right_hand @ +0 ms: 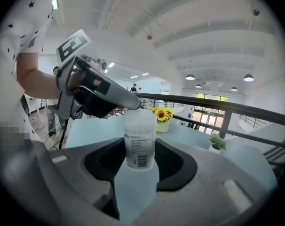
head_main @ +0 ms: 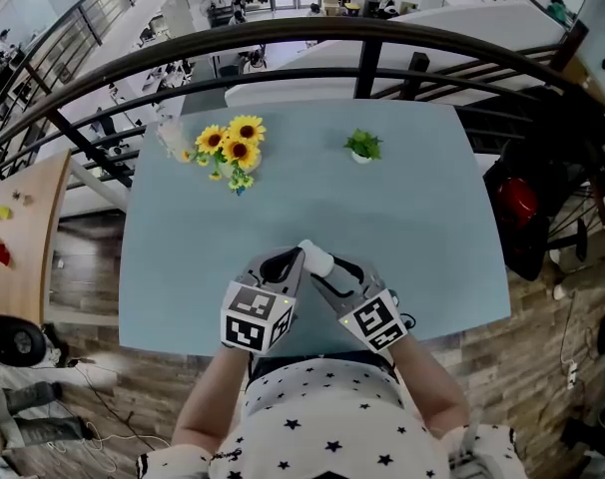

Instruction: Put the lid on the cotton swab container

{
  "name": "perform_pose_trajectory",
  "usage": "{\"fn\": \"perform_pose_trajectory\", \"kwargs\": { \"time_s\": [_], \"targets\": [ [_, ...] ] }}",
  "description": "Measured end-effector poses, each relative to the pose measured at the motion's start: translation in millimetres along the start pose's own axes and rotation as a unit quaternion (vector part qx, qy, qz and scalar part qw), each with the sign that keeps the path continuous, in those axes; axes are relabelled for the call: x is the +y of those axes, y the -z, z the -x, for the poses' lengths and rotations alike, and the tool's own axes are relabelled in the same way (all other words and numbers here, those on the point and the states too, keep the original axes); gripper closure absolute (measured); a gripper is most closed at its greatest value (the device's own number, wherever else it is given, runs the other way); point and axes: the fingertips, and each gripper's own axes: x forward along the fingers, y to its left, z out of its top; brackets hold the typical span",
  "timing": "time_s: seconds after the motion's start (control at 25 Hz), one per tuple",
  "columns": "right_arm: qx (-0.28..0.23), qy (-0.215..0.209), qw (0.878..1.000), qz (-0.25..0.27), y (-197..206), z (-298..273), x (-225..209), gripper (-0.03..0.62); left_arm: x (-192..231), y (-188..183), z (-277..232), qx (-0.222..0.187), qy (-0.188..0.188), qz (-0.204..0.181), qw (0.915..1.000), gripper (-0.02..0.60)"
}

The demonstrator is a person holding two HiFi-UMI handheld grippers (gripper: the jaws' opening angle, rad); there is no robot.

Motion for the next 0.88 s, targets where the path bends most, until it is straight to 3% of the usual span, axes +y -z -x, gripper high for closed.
{"fn": "perform_pose_trajectory", "kwargs": {
  "time_s": [0.88],
  "targets": [
    [0.067, 0.007, 0.997, -0.043, 74, -22, -6, 0.402, 38, 48, 27, -0.037, -0.083, 0.088, 0.992, 0.58]
  ]
}}
